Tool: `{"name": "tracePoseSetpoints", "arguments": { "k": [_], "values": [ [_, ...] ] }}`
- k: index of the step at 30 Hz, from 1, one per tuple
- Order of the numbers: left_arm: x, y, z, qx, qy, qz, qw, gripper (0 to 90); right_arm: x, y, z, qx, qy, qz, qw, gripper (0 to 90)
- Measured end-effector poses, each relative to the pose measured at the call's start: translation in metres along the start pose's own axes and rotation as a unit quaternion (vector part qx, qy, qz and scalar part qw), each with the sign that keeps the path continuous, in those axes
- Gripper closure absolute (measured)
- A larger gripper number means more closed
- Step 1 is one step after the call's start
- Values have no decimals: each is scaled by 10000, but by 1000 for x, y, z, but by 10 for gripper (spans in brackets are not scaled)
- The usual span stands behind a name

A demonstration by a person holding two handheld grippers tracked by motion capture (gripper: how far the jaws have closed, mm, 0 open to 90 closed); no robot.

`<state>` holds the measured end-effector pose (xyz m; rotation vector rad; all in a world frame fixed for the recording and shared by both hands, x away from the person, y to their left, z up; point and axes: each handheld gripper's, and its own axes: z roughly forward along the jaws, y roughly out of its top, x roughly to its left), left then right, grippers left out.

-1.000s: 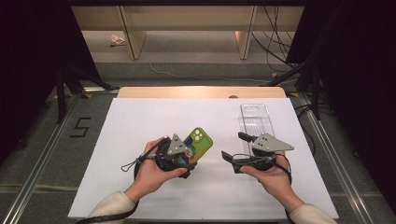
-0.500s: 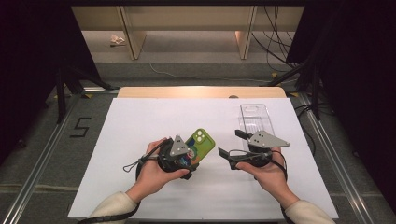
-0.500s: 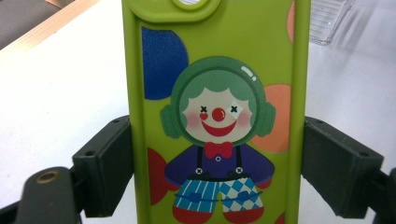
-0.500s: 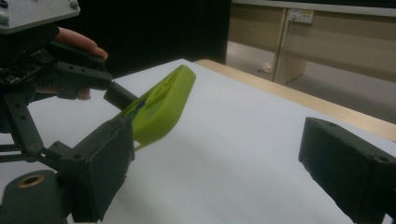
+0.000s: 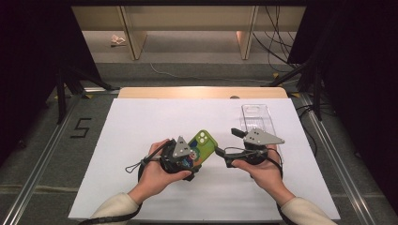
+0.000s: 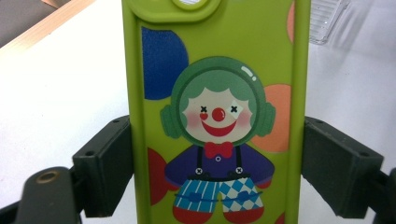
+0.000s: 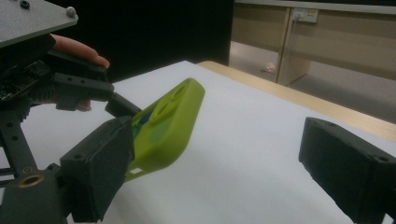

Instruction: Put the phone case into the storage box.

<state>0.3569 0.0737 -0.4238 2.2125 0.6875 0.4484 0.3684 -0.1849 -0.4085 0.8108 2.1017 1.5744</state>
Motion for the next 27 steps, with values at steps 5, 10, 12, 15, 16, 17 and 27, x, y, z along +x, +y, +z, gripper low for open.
{"name": "tracePoseSetpoints", "arguments": {
  "k": [5,10,12,15,16,17,27],
  "values": [
    [-1,0,1,8,-10,17,10000,162,0,2,4,20,10,-17,10000,109],
    [-1,0,2,21,-17,24,10000,162,1,4,8,35,21,6,10000,104],
    [-1,0,2,20,-19,36,10000,162,1,5,11,40,7,9,10000,102],
    [-1,0,2,21,-19,33,10000,162,1,6,12,44,6,27,10000,101],
    [-1,0,2,20,-19,31,10000,162,2,6,13,50,15,29,10000,100],
    [-1,0,2,21,-19,32,10000,162,2,6,14,45,21,30,10000,98],
    [-4,2,3,2,-24,59,10000,162,7,10,26,84,61,46,9999,93]
  ]
}}
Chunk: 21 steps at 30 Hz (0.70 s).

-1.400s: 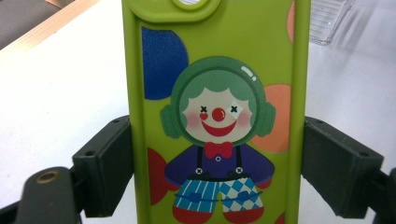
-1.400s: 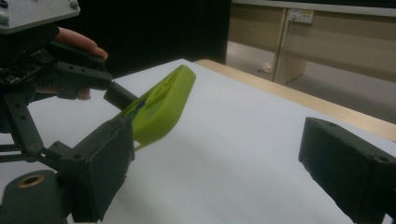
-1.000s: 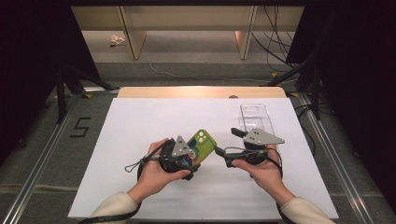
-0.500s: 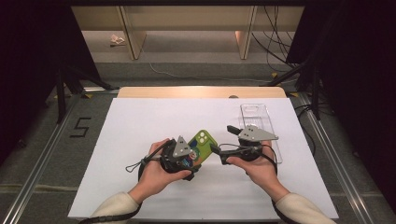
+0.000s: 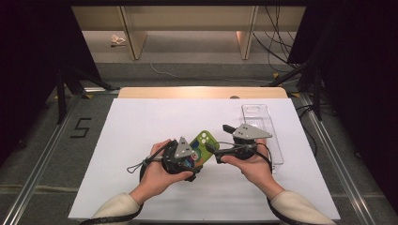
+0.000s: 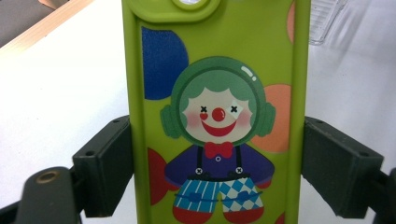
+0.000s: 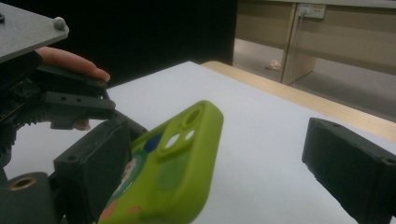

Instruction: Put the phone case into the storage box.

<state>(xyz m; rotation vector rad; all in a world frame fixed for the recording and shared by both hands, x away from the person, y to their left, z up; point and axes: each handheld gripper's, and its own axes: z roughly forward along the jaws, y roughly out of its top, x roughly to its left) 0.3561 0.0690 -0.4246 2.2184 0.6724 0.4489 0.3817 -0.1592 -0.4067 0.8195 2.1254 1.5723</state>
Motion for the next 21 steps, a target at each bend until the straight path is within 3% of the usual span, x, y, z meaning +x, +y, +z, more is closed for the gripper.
{"name": "tracePoseSetpoints", "arguments": {
  "k": [21],
  "values": [
    [-5,2,3,-21,-19,29,10000,162,1,1,16,132,-18,161,9998,127]
  ]
}}
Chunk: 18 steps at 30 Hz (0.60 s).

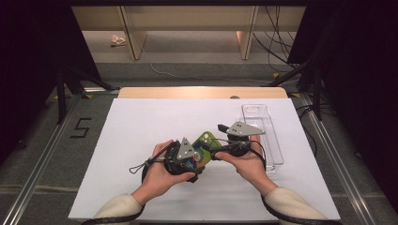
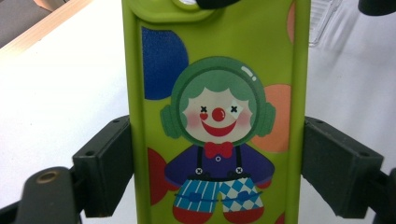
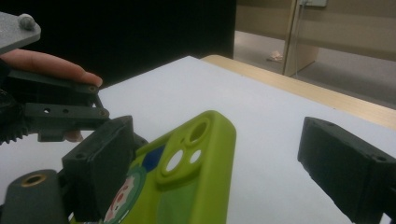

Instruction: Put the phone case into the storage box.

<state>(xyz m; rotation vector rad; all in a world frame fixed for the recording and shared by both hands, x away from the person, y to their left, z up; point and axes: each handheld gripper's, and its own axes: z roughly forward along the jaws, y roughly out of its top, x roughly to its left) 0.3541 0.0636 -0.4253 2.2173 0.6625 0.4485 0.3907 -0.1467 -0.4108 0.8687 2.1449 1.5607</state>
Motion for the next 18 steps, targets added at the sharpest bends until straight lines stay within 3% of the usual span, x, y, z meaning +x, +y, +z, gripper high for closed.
{"name": "tracePoseSetpoints", "arguments": {
  "k": [18],
  "values": [
    [-1,0,0,-12,3,17,10000,162,3,0,10,57,111,136,9998,176]
  ]
}}
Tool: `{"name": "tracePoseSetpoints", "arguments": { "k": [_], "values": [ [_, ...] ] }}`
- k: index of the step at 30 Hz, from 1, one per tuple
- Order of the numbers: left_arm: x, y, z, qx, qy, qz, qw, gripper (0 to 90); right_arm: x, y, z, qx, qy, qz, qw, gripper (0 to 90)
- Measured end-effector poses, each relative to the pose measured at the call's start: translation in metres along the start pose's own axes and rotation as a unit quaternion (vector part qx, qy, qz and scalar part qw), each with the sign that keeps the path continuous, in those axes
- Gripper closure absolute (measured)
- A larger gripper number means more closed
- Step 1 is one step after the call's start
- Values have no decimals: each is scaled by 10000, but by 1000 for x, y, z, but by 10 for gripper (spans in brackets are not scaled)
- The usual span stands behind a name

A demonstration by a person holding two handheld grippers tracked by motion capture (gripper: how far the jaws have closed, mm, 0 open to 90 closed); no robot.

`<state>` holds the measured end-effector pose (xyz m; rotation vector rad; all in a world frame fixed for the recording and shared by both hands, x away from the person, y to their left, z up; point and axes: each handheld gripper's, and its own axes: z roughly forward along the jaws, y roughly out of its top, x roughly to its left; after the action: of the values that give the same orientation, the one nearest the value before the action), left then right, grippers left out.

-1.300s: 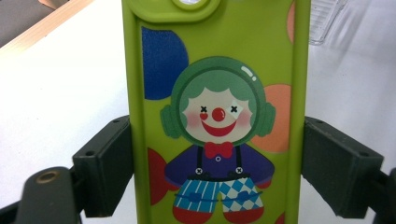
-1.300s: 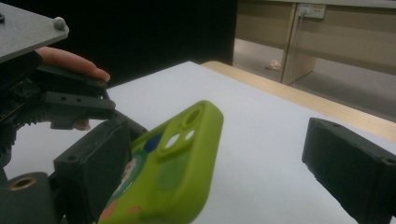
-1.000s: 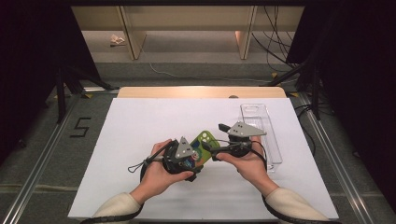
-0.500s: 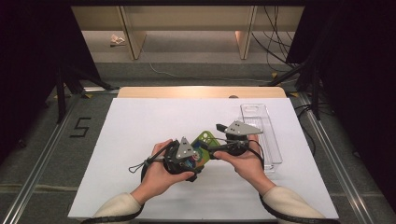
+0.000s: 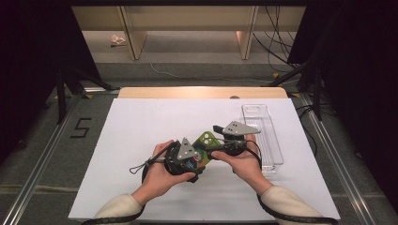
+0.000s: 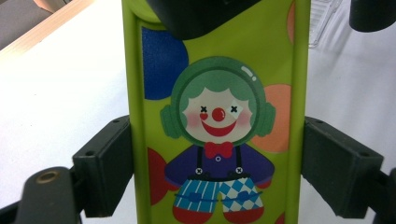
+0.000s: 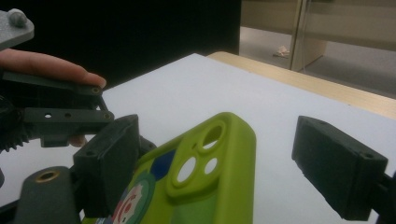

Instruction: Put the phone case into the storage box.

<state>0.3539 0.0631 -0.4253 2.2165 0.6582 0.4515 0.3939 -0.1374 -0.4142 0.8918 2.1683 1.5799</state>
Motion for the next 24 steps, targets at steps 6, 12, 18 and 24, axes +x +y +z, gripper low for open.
{"name": "tracePoseSetpoints", "arguments": {
  "k": [6,12,18,24],
  "values": [
    [0,0,0,-7,14,-8,10000,162,0,0,2,30,45,58,10000,253],
    [0,0,0,0,9,16,10000,162,0,0,3,16,89,163,9998,307],
    [0,0,0,-9,15,16,10000,162,1,0,5,21,134,227,9997,374],
    [0,0,0,1,8,20,10000,162,1,0,6,8,160,276,9995,435]
  ]
}}
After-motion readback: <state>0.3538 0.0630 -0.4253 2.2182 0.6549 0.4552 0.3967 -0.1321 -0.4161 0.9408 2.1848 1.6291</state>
